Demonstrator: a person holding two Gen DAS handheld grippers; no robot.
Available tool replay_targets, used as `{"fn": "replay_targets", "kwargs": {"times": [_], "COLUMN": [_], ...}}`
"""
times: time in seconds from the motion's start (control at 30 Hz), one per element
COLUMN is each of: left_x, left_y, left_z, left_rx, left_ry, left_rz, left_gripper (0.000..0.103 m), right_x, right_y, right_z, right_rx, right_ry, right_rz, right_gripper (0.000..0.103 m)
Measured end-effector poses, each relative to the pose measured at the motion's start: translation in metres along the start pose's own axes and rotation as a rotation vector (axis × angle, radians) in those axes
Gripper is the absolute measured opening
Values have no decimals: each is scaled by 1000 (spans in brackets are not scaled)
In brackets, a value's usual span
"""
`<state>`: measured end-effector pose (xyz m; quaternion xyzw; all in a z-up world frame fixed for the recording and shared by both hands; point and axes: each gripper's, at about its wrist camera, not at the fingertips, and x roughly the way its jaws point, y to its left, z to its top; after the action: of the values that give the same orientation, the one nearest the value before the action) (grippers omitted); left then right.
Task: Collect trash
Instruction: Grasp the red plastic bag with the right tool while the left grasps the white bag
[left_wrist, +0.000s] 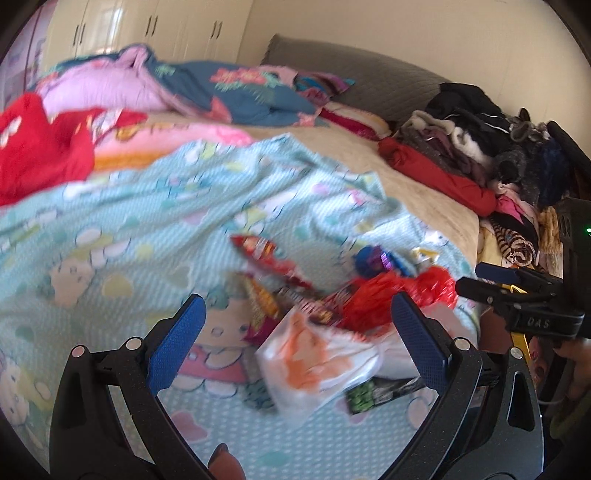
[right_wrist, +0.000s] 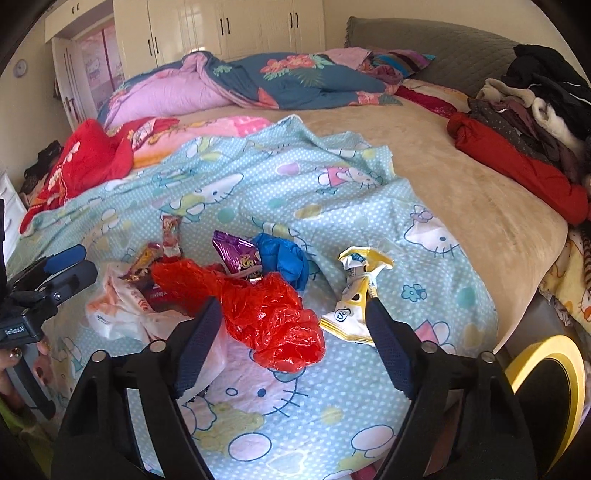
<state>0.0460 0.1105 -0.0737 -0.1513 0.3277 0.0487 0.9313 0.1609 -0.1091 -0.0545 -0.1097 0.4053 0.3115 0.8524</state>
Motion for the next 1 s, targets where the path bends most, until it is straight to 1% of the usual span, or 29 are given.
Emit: {"fn": "replay_targets", "kwargs": {"times": [0.17,0.2,0.23,0.3,0.37,0.4,0.43,0.47,0.5,0.53,0.6,0.63,0.67,0.7,0.87,1.0], "left_x": [11,12,13,15,19,20,21,22,22,22,19,18,17,15,-6,-24], "left_y": [15,14,14,11,8,7,6,5,4,4,1,-1,-1,-2,-11,-14], "left_z": [-11,-12,-14,-16,-17,-18,-19,-20,-21,-21,-21,-20,-19,-18,-11,-1], "left_rx": [-64,-70,-73,-69,-64,-60,-58,-60,-61,-59,-48,-46,-44,-42,-7,-1], "left_ry": [68,76,83,95,121,130,140,145,151,154,152,150,149,149,116,76], "left_rz": [-34,-39,-48,-58,-77,-77,-78,-83,-90,-93,-95,-95,-96,-102,-133,-154], "left_gripper": [92,92,92,89,83,82,76,70,67,58,50,38,30,26,18,17], "right_x": [18,22,25,31,34,36,36,36,35,33,28,24,20,15,-9,-31], "right_y": [7,9,11,14,17,18,19,21,23,24,25,25,24,22,11,3], "right_z": [0,0,-1,-2,-1,-1,-1,-2,-2,-1,-1,0,0,1,7,13], "right_rx": [-49,-62,-72,-85,-87,-90,-94,-100,-105,-107,-106,-102,-95,-83,-13,29], "right_ry": [49,60,72,93,104,108,110,112,110,105,88,81,73,62,-1,-62], "right_rz": [15,17,21,25,33,41,45,50,59,64,77,79,81,90,124,137], "right_gripper": [65,64,61,58,46,42,35,30,28,25,21,20,19,17,16,16]}}
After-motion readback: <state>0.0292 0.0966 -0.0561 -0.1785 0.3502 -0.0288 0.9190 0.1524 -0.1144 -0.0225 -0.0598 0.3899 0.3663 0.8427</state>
